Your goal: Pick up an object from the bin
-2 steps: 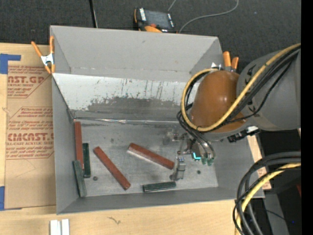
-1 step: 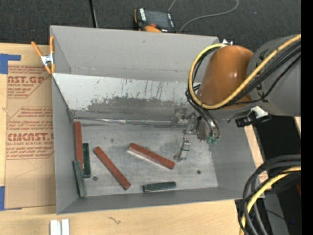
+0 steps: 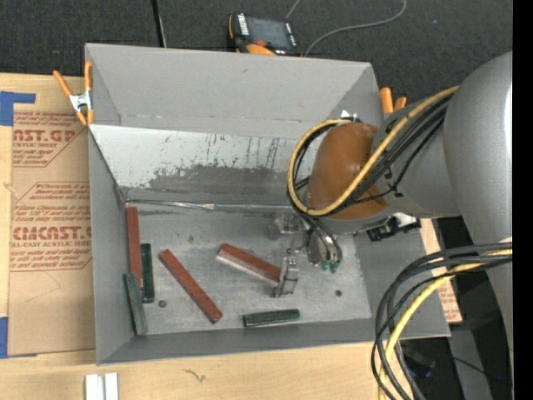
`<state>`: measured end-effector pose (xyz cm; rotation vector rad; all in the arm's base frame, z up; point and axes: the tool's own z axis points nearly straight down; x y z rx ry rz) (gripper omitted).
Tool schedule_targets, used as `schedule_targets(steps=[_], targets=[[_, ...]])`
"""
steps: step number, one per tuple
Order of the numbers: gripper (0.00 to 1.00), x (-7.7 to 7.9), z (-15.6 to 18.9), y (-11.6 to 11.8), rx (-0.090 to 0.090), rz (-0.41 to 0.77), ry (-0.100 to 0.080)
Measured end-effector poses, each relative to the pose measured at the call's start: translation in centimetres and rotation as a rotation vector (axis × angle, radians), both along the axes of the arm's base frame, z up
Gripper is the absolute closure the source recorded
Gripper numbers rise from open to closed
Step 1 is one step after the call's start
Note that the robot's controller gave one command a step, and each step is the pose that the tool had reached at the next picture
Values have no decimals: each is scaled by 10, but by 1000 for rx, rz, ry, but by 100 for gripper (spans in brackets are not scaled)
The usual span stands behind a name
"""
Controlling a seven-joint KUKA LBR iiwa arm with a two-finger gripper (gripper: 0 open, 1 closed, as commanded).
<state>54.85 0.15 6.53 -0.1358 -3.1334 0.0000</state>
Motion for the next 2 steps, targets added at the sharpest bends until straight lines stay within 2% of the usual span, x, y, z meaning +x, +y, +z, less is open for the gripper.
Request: schedule_targets(steps=[1,2], targets=[[100,2,4,0,0,0,-7],[100,22,195,-3,-1,205,-17]])
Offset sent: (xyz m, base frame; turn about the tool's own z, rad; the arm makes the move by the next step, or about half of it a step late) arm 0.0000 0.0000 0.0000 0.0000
